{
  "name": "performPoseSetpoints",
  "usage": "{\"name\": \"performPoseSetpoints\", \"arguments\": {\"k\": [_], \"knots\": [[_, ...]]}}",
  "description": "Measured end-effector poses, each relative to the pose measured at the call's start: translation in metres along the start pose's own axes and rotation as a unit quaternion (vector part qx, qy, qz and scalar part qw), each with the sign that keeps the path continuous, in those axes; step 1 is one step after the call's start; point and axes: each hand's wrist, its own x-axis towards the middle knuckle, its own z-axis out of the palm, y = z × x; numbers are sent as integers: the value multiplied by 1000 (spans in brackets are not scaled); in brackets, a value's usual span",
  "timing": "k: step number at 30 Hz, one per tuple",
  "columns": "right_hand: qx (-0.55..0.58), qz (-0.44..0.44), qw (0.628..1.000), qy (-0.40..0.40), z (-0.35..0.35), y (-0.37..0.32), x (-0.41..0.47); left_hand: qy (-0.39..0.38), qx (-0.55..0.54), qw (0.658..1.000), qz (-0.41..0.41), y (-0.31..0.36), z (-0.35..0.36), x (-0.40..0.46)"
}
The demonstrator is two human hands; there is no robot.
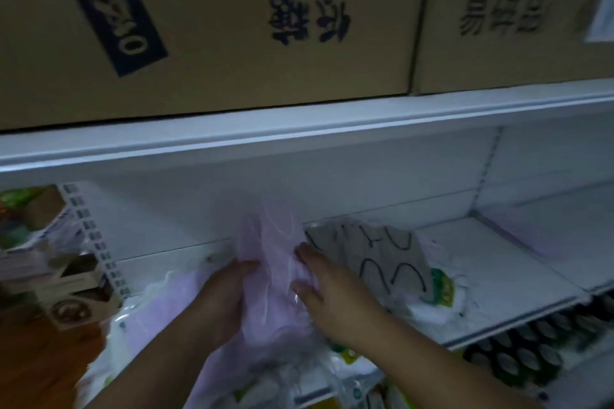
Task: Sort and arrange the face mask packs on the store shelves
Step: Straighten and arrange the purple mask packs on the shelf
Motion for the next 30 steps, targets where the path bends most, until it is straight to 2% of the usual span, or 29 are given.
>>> {"name": "performPoseSetpoints", "arguments": {"k": [3, 6, 9, 11, 13, 15, 16, 17, 22, 24, 27, 30], "knots": [[-47, 54, 997, 2, -16, 24, -24, -27, 10, 999, -14, -17, 56, 19], [-39, 142, 989, 25, -36, 51, -56, -106, -9, 991, -77, -40, 117, 29], [34, 260, 958, 113, -59, 74, -94, -207, 9, 962, -179, -71, 166, 29], [141, 355, 907, 177, -78, 88, -120, -265, 7, 931, -252, -88, 195, 29], [277, 451, 827, 188, -102, 101, -144, -280, 8, 918, -280, -103, 224, 28], [410, 492, 744, 189, -127, 110, -167, -294, 29, 909, -295, -120, 254, 27], [445, 499, 716, 199, -138, 114, -177, -306, 31, 902, -305, -127, 270, 28], [459, 499, 704, 211, -148, 120, -186, -312, 36, 895, -316, -135, 286, 29], [441, 486, 709, 257, -195, 166, -225, -353, 87, 867, -340, -167, 369, 34], [401, 492, 728, 258, -212, 189, -241, -376, 77, 852, -355, -183, 399, 38], [341, 485, 755, 281, -235, 223, -268, -389, 74, 850, -346, -206, 444, 44], [293, 497, 767, 280, -253, 256, -291, -372, 103, 871, -303, -226, 488, 46]]}}
